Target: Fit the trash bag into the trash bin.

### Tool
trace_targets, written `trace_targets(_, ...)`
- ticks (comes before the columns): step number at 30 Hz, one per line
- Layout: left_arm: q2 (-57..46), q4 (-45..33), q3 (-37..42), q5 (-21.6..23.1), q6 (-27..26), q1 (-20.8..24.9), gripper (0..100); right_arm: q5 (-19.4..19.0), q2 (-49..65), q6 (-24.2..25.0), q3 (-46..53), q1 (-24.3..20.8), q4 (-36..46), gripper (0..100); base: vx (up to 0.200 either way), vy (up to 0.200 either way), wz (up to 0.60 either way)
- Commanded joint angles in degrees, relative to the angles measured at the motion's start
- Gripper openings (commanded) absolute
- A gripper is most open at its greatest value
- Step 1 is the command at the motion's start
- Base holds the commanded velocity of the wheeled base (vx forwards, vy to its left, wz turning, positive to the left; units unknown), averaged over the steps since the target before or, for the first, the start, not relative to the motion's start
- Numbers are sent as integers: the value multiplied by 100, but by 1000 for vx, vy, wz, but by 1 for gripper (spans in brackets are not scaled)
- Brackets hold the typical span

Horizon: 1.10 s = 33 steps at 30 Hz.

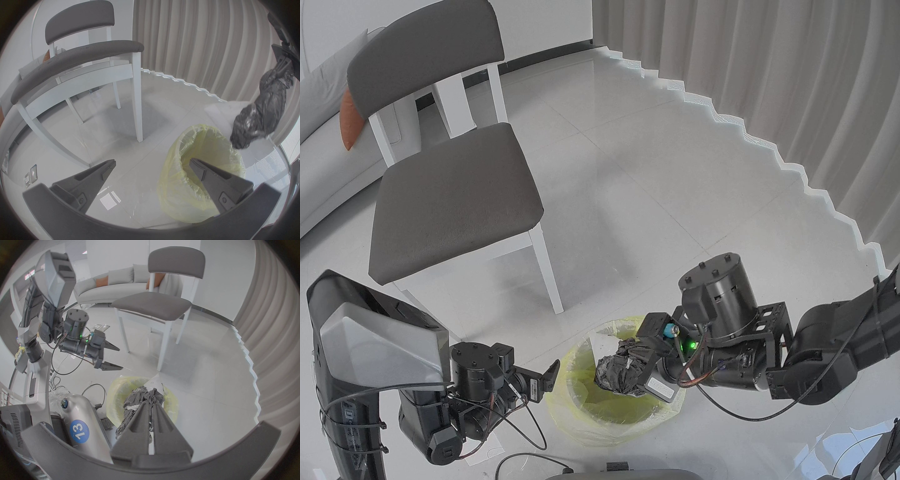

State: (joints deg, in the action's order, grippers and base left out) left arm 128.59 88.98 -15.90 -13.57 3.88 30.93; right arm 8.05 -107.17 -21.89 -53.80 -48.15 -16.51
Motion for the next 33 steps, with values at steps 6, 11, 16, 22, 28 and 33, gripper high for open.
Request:
trace_targets(6,-325,102,157,-23,17,-78,100,-5,-691,-43,765,34,-1294,0,0,0,0)
trace_targets(11,-317,102,166,-155,25,-87,100,-295,-1105,-52,827,201,-1452,0,0,0,0)
trace_targets(16,-317,102,166,-155,25,-87,100,-594,-1641,-131,1003,553,-1962,0,0,0,0)
trace_targets(22,-273,102,148,-137,43,-113,100,-629,-1781,-386,1222,746,-2428,0,0,0,0)
trace_targets(28,-281,102,175,-129,43,-131,100,-567,-1597,-562,1222,878,-2401,0,0,0,0)
trace_targets(33,-290,102,175,-120,52,-166,100,-523,-1482,-772,1222,1001,-2401,0,0,0,0)
